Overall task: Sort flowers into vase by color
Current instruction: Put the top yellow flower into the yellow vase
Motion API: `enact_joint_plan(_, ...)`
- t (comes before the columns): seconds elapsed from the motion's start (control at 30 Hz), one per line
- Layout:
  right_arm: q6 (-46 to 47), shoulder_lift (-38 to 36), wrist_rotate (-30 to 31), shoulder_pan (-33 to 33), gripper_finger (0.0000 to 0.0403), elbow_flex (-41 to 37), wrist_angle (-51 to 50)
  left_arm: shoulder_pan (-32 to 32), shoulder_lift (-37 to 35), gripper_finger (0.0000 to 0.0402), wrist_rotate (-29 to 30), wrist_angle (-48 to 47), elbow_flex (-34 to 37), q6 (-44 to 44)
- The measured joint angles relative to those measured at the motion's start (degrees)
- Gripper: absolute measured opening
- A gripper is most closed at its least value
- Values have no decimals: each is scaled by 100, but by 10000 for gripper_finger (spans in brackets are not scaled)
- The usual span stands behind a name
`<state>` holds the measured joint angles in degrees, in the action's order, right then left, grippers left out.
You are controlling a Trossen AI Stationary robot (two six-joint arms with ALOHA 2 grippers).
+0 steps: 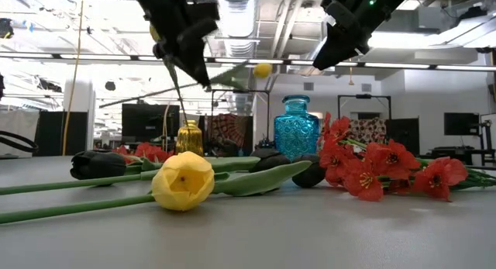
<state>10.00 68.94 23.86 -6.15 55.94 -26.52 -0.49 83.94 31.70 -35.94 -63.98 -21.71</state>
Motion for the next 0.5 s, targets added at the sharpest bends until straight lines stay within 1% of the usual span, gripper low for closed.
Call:
enact_joint_plan(0.07,0,-1,0,0,168,0,0,-87,-338,0,-4,558,406,7)
enact_joint_plan(0.13,-2,-1,2,0,168,0,4,-115,-659,0,-110,1256,860,223)
enact_joint_plan(0.23,-2,0,4,0,168,2,19,-114,-1087,0,-283,2742,1506,715)
enact_joint_plan(0.37,0,1,7,0,168,2,45,30,-1466,0,-446,4658,2181,1725)
enact_joint_plan(0.5,0,1,15,0,168,2,67,264,-1564,0,-447,5891,2525,2758)
